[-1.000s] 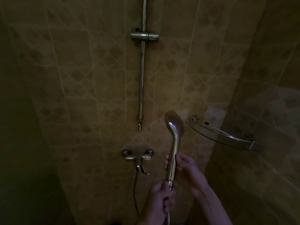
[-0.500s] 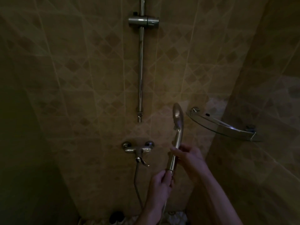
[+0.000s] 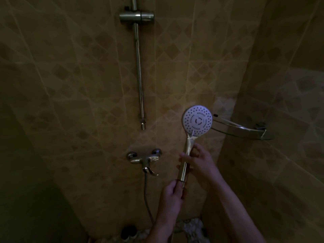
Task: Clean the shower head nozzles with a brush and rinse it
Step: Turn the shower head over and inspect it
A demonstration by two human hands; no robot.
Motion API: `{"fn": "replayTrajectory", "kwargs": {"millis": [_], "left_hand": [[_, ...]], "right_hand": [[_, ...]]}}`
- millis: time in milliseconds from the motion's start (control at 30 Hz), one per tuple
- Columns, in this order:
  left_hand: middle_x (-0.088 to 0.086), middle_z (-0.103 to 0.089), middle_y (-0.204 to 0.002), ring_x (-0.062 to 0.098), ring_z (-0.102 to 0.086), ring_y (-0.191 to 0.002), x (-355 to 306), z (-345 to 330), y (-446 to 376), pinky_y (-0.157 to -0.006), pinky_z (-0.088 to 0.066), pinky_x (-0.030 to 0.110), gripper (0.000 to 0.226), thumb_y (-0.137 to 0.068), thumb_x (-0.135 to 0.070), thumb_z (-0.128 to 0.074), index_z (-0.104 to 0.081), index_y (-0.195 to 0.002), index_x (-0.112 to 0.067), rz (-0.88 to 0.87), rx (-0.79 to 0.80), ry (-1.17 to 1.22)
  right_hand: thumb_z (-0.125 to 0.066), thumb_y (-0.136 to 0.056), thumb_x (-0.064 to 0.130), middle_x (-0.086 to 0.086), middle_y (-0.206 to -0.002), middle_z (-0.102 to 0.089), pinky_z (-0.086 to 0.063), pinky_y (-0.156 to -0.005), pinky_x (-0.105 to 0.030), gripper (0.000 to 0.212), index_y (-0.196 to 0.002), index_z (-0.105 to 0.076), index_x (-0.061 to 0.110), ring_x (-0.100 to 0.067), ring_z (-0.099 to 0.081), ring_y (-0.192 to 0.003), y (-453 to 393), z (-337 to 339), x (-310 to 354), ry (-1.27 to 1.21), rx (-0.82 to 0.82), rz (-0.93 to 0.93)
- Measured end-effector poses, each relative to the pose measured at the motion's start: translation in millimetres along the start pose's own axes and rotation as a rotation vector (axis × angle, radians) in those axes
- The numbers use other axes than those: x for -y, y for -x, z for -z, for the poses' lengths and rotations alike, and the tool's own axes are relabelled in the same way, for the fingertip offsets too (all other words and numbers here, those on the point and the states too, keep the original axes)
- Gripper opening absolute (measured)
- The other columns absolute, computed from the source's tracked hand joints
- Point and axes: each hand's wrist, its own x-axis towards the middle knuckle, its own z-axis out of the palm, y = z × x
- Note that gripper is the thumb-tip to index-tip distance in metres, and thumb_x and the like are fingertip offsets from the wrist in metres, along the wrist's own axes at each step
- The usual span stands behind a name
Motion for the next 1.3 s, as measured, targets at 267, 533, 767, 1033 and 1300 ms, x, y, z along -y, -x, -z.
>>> {"fn": "replayTrajectory", "kwargs": {"millis": [267, 533, 767, 1033, 1300], "left_hand": [[-0.001, -0.044, -0.065, -0.004, -0.040, -0.036, -4, 7, 9, -0.037, -0.028, 0.007, 0.020, -0.099, -0.011, -0.042, -0.058, -0.087, -0.010, 0.014, 0.022, -0.002], [-0.004, -0.045, -0.061, -0.005, -0.039, -0.037, 0, 1, 19, -0.039, -0.026, 0.008, 0.023, -0.099, -0.011, -0.042, -0.055, -0.081, -0.013, 0.075, -0.001, -0.035], [-0.002, -0.044, -0.065, -0.004, -0.039, -0.038, -2, 5, 31, -0.041, -0.026, 0.008, 0.018, -0.100, -0.012, -0.041, -0.056, -0.090, -0.009, 0.045, 0.052, 0.004], [-0.007, -0.048, -0.061, -0.004, -0.038, -0.035, 2, 2, 31, -0.040, -0.025, 0.009, 0.020, -0.099, -0.012, -0.043, -0.061, -0.090, -0.014, 0.071, 0.021, -0.062], [-0.013, -0.051, -0.054, -0.002, -0.039, -0.041, 12, 10, 27, -0.042, -0.030, 0.012, 0.028, -0.101, -0.020, -0.041, -0.065, -0.086, -0.019, 0.077, 0.035, -0.093]], "right_hand": [[-0.051, -0.088, -0.007, -0.020, -0.105, -0.069, -0.048, -0.091, -0.056, 0.035, -0.121, -0.055, 0.005, -0.037, -0.067, -0.104, 8, 15, 5, -0.194, 0.172, -0.063], [-0.071, -0.084, 0.020, 0.001, -0.088, -0.071, -0.056, -0.080, -0.050, 0.020, -0.103, -0.064, 0.020, -0.025, -0.071, -0.091, 10, 13, -11, -0.056, 0.135, 0.009], [-0.054, -0.091, -0.002, -0.019, -0.101, -0.067, -0.056, -0.082, -0.048, 0.020, -0.109, -0.062, 0.001, -0.033, -0.067, -0.104, 17, 19, -7, -0.213, 0.131, -0.021], [-0.067, -0.086, 0.015, -0.006, -0.078, -0.061, -0.048, -0.069, -0.035, 0.024, -0.106, -0.055, 0.010, -0.016, -0.059, -0.069, 29, -4, -2, -0.236, 0.018, 0.001], [-0.058, -0.092, 0.010, -0.007, -0.087, -0.062, -0.052, -0.073, -0.030, 0.012, -0.101, -0.065, 0.006, -0.019, -0.062, -0.085, 34, 3, 0, -0.130, -0.001, 0.012]]}}
